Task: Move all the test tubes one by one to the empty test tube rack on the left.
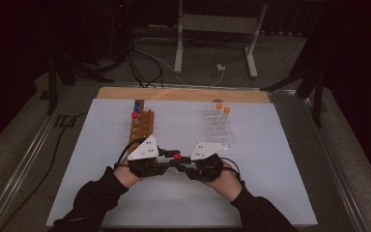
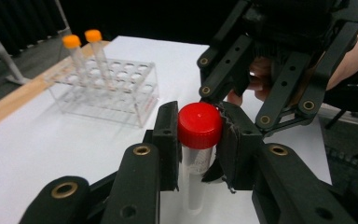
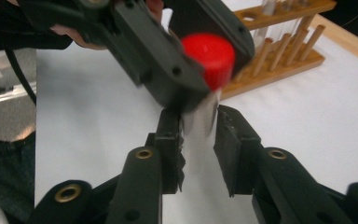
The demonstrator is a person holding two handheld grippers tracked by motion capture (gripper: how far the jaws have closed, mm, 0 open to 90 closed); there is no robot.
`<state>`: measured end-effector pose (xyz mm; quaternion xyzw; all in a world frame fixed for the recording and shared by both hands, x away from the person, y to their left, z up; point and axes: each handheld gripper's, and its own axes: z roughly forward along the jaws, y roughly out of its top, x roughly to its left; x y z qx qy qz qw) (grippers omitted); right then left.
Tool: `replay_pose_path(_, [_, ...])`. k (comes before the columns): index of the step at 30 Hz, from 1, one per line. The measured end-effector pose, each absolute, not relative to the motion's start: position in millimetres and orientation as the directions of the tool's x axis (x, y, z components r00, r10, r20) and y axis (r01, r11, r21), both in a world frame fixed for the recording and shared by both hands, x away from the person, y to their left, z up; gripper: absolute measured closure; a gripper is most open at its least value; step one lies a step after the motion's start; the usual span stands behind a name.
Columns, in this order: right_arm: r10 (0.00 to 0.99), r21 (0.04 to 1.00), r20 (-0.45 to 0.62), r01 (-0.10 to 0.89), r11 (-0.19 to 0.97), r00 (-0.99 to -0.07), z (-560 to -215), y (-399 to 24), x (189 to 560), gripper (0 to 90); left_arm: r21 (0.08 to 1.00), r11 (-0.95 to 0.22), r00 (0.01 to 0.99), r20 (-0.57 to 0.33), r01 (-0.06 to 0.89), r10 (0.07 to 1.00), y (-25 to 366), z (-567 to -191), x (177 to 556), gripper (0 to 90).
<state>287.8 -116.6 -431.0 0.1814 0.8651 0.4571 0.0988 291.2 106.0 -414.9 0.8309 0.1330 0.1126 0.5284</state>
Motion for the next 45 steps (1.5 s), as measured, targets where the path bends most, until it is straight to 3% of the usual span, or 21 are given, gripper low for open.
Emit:
replay_pose_path(3, [0.428,0.842,-0.008,0.225,0.491,-0.904,-429,-121,289,63.9,0.914,-0.393,0.929,0.053,0.103,0.366,112,-407,293,71.5])
replay_pose_path(8, [0.449,0.86,0.007,0.234,0.453,-0.894,-425,-126,291,43.8,0.925,-0.367,0.907,0.071,0.096,0.415,125,-394,298,71.5])
replay_pose_path(17, [0.451,0.875,0.035,0.246,0.418,-0.892,-422,-127,291,23.4,0.935,-0.33,0.843,0.072,0.128,0.533,157,-379,313,71.4])
replay_pose_path(28, [0.459,0.881,0.026,0.237,0.409,-0.888,-421,-126,289,13.8,0.939,-0.302,0.757,0.074,0.167,0.65,192,-373,330,71.4])
replay_pose_path(33, [0.464,0.886,0.043,0.248,0.392,-0.885,-419,-127,290,4.3,0.939,-0.28,0.71,0.059,0.198,0.701,204,-377,341,71.4])
replay_pose_path(45, [0.457,0.893,0.071,0.261,0.367,-0.887,-416,-131,291,0.2,0.95,-0.225,0.644,0.033,0.218,0.764,217,-390,359,71.4])
